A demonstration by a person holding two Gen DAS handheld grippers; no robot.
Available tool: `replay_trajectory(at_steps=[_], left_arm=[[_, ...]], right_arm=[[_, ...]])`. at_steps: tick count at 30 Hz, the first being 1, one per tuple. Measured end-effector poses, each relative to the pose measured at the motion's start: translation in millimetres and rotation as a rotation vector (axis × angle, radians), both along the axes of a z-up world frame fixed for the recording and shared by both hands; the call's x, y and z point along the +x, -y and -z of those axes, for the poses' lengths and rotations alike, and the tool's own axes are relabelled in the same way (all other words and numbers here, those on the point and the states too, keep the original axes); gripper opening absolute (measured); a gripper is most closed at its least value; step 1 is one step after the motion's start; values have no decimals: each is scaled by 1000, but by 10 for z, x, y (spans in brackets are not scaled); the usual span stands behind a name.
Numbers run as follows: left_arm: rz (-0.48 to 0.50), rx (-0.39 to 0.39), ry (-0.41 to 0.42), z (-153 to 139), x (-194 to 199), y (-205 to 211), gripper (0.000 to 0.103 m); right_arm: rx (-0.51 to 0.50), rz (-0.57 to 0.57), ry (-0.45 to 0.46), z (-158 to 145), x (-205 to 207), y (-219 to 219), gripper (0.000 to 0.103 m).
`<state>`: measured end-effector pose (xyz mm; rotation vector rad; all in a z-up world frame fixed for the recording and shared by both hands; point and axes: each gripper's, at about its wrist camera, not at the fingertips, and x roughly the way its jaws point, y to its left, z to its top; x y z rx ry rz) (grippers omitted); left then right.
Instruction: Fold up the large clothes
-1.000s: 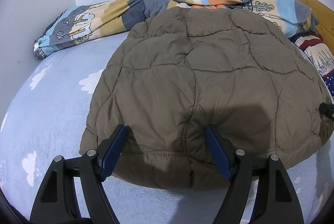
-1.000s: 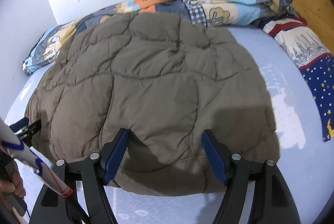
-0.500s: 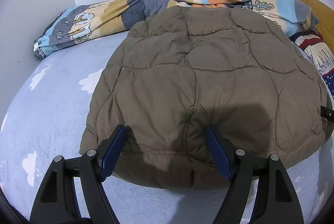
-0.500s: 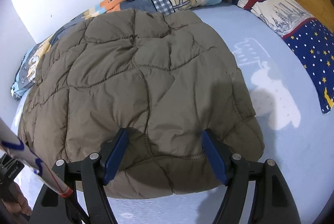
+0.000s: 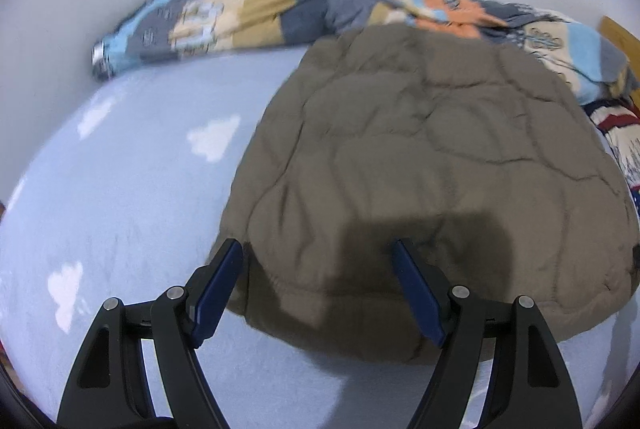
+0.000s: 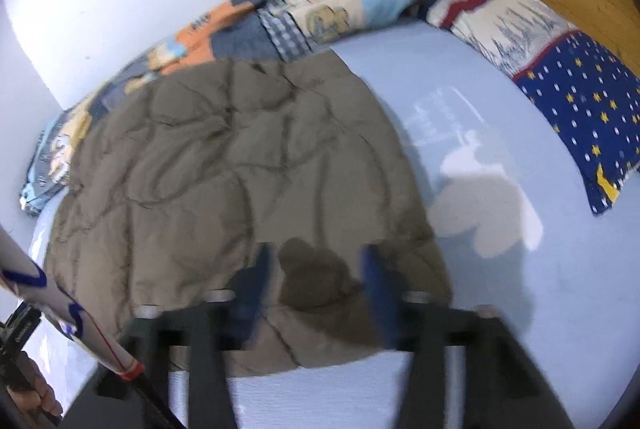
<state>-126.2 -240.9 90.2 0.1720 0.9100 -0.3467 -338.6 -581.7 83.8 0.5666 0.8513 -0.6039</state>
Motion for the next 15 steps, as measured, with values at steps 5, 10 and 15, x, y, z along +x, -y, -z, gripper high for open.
replay_trajectory(at_steps=[5,10,15], left_arm=[[3,25,-22,68,8,25,78],[10,11,-38,31,22,3,79],[-30,-36,-38,-80,85,-108,79]], right_arm=[[50,15,-17,152,5,76,38],[60,1,-28,198,45,87,42],[85,10,41,33,-41,125,51]])
